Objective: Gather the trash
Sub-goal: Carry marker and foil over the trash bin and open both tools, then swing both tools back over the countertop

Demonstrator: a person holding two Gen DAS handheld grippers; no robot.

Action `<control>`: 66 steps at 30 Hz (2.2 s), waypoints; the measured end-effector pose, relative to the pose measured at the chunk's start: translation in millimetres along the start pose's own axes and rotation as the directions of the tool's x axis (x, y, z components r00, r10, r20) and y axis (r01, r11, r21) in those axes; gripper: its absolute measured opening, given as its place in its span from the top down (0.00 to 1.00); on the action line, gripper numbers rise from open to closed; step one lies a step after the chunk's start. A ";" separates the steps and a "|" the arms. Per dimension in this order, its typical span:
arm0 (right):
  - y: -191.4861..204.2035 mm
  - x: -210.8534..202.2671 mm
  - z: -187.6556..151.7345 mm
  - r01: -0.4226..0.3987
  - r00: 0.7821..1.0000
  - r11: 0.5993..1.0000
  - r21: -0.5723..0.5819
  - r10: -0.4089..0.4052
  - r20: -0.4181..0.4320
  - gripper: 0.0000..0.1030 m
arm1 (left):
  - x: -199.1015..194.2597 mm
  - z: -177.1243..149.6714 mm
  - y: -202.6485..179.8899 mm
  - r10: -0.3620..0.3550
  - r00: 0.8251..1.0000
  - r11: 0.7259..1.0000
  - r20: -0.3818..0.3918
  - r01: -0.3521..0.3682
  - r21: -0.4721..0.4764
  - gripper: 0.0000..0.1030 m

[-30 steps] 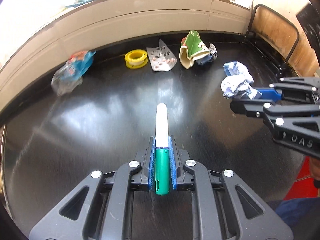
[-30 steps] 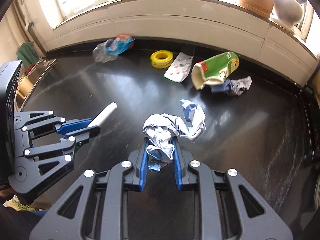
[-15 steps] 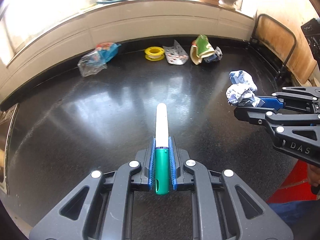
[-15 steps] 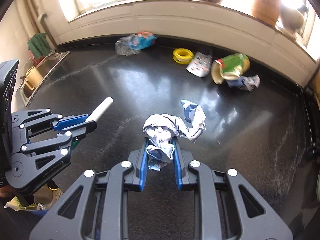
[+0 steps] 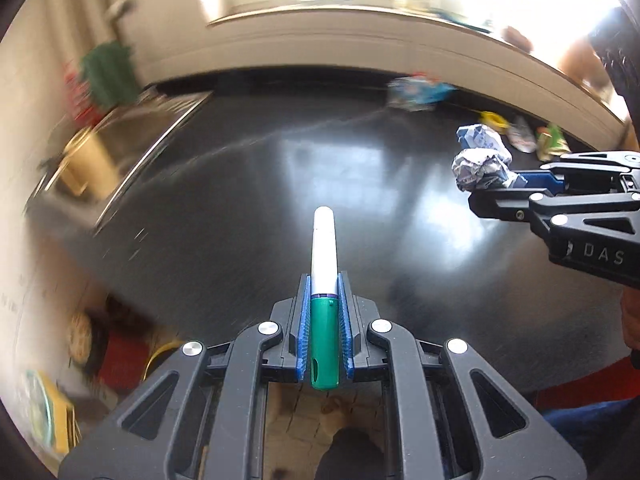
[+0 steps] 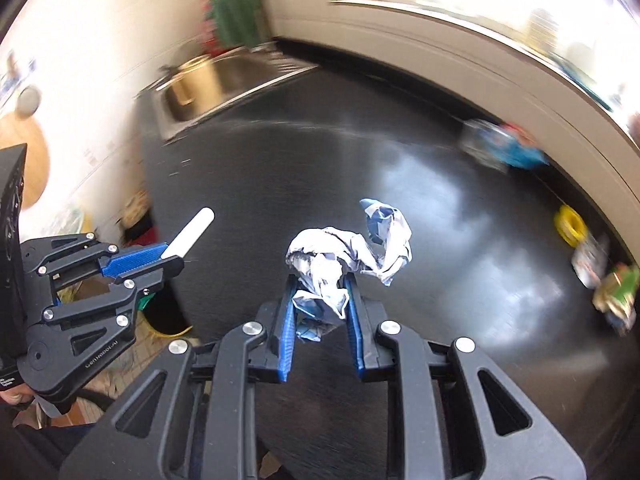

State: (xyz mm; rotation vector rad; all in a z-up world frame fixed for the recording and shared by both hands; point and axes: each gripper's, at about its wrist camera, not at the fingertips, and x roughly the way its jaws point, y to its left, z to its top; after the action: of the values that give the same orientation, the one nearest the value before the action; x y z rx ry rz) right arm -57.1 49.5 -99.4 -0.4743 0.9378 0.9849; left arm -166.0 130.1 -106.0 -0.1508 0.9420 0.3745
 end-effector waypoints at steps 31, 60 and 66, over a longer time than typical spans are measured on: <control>335.3 200.1 57.2 -0.439 0.860 0.835 -0.332 0.284 -0.423 0.78 | 34.6 -197.6 254.9 0.108 0.971 0.811 -0.215 -0.211 -0.545 0.88; 205.5 77.5 91.1 -0.285 0.956 0.935 -0.209 0.260 -0.138 0.14 | -6.4 -118.3 204.5 0.138 0.985 0.906 -0.100 -0.166 -0.388 0.07; 67.3 3.0 66.8 -0.042 0.999 0.998 0.036 0.041 0.021 0.14 | 4.7 -25.4 104.7 -0.050 0.999 0.990 0.014 0.051 -0.133 0.07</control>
State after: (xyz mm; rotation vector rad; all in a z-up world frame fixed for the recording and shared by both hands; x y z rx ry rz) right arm -84.5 132.2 -61.9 -0.4150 0.9486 1.0073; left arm -222.3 220.9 -120.9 -0.2938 0.9016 0.3913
